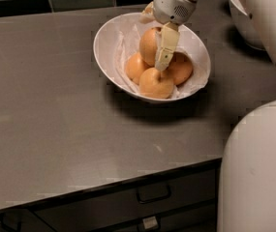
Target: Pick orange from white bowl
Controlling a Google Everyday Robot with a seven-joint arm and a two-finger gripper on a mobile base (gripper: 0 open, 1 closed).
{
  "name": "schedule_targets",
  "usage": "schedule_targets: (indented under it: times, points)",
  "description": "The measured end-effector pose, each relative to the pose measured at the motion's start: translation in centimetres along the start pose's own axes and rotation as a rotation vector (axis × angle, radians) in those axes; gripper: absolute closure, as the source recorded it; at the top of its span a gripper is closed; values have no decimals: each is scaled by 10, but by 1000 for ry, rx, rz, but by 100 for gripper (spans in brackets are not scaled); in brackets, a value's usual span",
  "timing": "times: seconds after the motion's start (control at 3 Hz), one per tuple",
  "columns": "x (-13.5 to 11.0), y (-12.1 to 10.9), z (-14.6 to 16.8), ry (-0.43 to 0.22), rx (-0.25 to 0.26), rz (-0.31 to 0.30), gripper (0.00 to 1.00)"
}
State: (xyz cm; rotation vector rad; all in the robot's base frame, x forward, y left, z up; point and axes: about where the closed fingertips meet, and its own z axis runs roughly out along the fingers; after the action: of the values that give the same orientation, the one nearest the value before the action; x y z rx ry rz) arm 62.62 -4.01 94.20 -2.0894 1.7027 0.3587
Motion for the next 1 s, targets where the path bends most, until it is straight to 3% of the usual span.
schedule_targets:
  times: [0.33, 1.0]
  points:
    - [2, -3, 3, -5, -4, 0, 0]
    - [2, -3, 3, -5, -4, 0, 42]
